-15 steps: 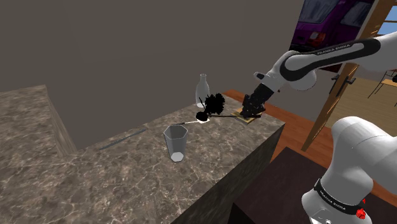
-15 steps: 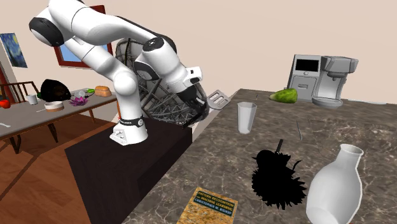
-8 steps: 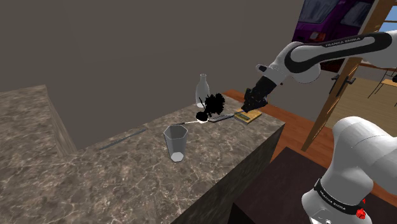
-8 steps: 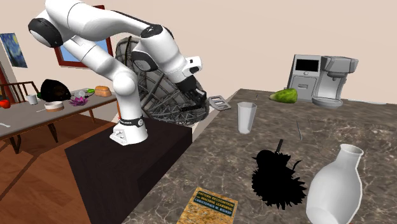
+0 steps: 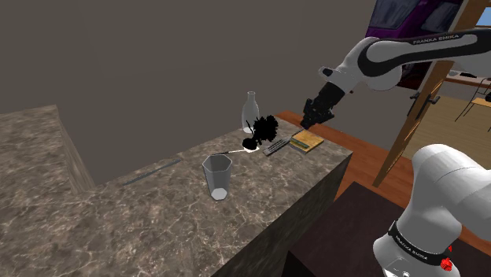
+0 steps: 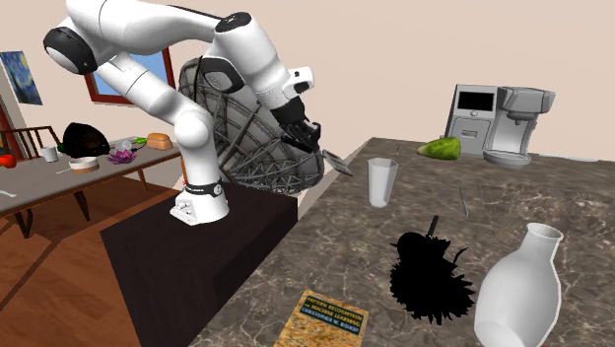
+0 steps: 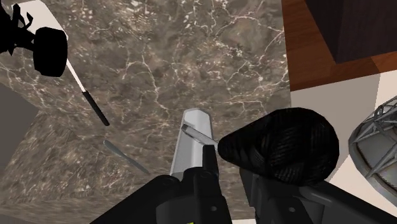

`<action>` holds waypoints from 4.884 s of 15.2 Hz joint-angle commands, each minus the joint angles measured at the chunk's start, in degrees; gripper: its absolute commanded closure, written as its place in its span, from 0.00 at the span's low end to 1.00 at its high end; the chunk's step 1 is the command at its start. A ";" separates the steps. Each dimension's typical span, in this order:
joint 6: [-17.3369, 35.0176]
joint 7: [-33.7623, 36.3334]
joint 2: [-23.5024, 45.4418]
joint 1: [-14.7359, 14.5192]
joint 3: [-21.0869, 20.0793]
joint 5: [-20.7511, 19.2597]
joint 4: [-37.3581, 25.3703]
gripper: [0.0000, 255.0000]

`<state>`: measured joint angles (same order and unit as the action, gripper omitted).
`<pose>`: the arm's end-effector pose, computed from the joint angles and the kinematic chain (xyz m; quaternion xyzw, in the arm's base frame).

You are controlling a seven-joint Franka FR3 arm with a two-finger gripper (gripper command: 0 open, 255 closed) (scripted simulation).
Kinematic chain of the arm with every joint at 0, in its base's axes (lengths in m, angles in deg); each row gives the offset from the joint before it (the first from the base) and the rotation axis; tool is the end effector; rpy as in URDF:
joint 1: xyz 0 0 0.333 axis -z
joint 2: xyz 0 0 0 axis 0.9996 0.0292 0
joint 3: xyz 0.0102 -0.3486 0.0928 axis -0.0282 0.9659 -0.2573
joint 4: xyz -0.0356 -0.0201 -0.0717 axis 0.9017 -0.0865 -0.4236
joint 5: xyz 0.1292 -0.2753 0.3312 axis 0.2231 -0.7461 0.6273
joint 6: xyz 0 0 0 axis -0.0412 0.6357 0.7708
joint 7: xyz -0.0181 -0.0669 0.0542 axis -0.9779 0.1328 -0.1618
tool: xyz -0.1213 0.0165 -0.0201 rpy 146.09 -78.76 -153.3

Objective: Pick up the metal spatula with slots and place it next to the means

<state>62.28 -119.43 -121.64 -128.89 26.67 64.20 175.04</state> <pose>0.4208 -0.0886 0.4416 -0.7807 -0.5417 -0.2630 0.1673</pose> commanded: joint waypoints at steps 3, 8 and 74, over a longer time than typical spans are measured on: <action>-2.89 1.55 -0.89 0.57 -2.07 0.25 -1.96 1.00; -6.26 3.22 -1.51 0.76 -4.13 0.70 -4.81 1.00; 1.67 -7.07 73.53 -23.87 -4.64 62.85 -49.80 1.00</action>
<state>64.13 -126.30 -50.94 -154.02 23.30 125.05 127.39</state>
